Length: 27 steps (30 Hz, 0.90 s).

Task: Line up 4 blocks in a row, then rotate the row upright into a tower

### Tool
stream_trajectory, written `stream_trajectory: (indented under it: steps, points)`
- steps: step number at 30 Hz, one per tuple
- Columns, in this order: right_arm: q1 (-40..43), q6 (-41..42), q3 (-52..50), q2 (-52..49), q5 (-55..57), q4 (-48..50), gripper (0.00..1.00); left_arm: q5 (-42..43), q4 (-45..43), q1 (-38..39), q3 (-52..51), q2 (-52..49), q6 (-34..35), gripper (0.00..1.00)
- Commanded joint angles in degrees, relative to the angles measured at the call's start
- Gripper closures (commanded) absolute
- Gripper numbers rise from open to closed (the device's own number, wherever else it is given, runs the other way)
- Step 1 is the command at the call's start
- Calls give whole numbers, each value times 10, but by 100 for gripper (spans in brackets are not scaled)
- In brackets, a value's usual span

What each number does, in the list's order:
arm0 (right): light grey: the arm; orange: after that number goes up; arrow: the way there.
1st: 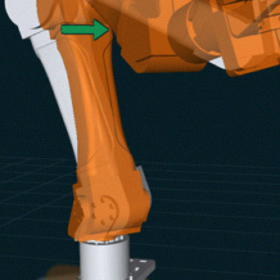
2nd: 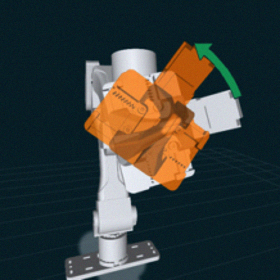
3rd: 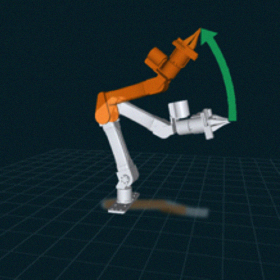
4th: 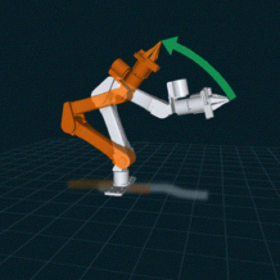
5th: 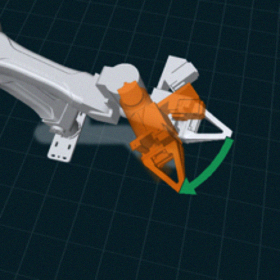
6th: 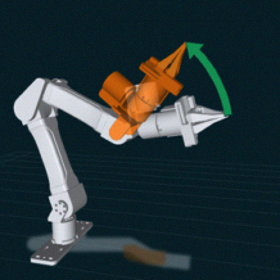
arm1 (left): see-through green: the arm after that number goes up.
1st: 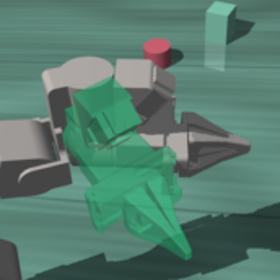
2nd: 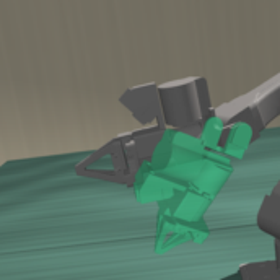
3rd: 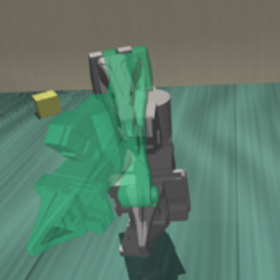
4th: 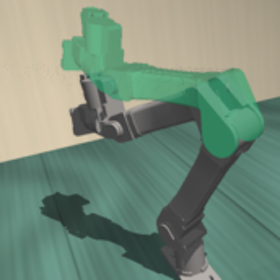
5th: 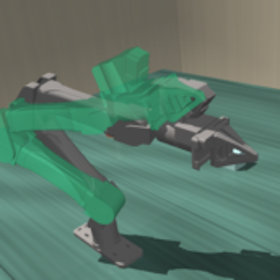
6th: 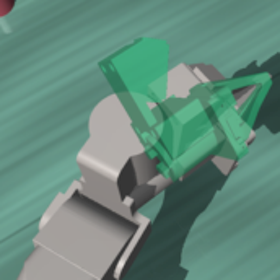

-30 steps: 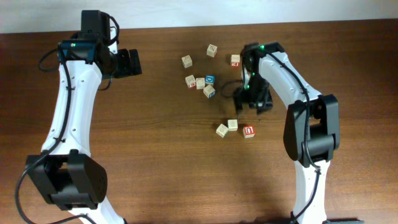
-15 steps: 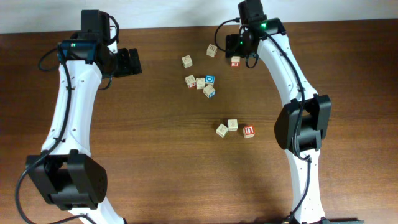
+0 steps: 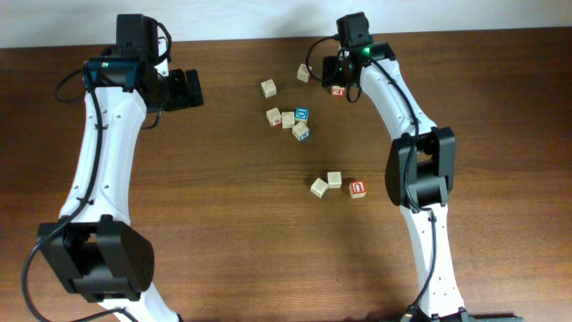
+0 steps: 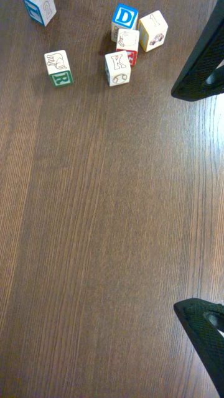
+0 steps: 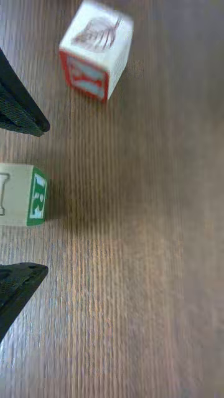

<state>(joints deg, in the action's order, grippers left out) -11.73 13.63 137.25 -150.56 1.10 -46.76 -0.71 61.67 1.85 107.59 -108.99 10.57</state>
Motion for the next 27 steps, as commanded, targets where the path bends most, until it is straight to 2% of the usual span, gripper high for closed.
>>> stream_trajectory:
  steps: [1,5,7,11,15,22,27]
  points:
    - [-4,9,5,-17,11,-4,43,-4,0,-1,11,-4,5,1]
    - [-3,19,5,-18,11,-3,63,-4,0,-1,11,-4,5,1]
    - [-4,19,5,-18,11,-8,67,-4,1,-1,11,-4,5,1]
    - [-2,19,10,-15,11,-57,69,-4,0,-1,11,-4,5,1]
    - [-1,19,17,24,7,-196,69,-4,0,-1,11,-4,5,1]
    - [25,17,16,30,6,-356,69,-4,0,-1,11,-4,5,0]
    - [28,3,16,56,-7,-412,73,-4,1,-1,11,-4,5,0]
